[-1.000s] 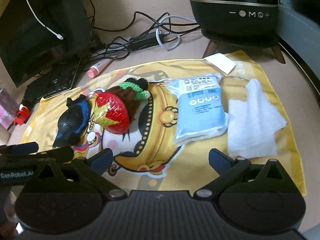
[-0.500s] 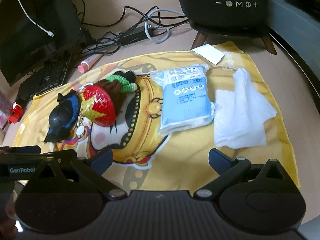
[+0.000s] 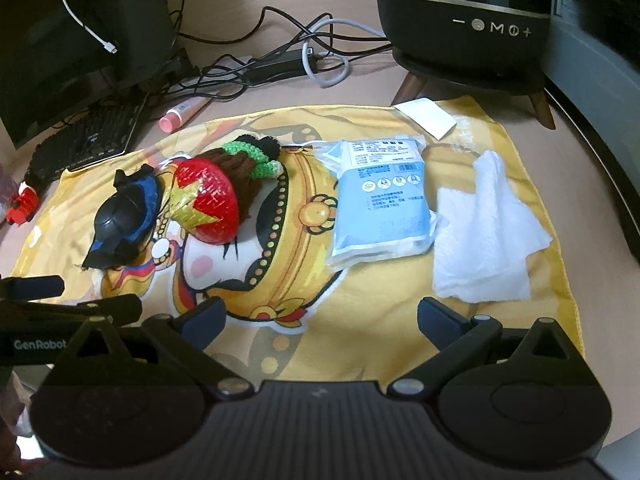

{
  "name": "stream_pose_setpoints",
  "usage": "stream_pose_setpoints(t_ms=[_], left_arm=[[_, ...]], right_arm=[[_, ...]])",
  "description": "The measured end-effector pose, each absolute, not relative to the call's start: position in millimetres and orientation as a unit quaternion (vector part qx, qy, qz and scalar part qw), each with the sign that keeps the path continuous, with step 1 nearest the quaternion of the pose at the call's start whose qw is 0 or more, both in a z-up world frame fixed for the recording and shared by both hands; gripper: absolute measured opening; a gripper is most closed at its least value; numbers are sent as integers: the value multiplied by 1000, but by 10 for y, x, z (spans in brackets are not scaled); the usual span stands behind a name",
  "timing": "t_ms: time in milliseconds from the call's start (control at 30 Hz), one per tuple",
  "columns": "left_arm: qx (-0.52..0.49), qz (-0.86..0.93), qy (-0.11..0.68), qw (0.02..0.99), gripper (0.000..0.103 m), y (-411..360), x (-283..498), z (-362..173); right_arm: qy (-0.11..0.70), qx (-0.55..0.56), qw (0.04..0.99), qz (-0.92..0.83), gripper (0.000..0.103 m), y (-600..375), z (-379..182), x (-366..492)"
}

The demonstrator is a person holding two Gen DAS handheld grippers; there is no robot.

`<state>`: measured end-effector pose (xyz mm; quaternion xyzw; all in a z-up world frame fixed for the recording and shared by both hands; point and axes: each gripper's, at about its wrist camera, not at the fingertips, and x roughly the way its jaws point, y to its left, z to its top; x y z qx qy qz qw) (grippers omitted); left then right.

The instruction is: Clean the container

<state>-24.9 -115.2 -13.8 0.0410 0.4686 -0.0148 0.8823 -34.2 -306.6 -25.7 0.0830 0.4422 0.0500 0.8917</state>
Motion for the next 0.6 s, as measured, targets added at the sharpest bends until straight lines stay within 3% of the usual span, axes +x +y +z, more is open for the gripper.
stream_pose_setpoints(t_ms=[600], left_arm=[[12,-22,476,879,103,-1037,-227,-137]], right_arm=[[448,74,890,50,103,-2978,-248,-268]])
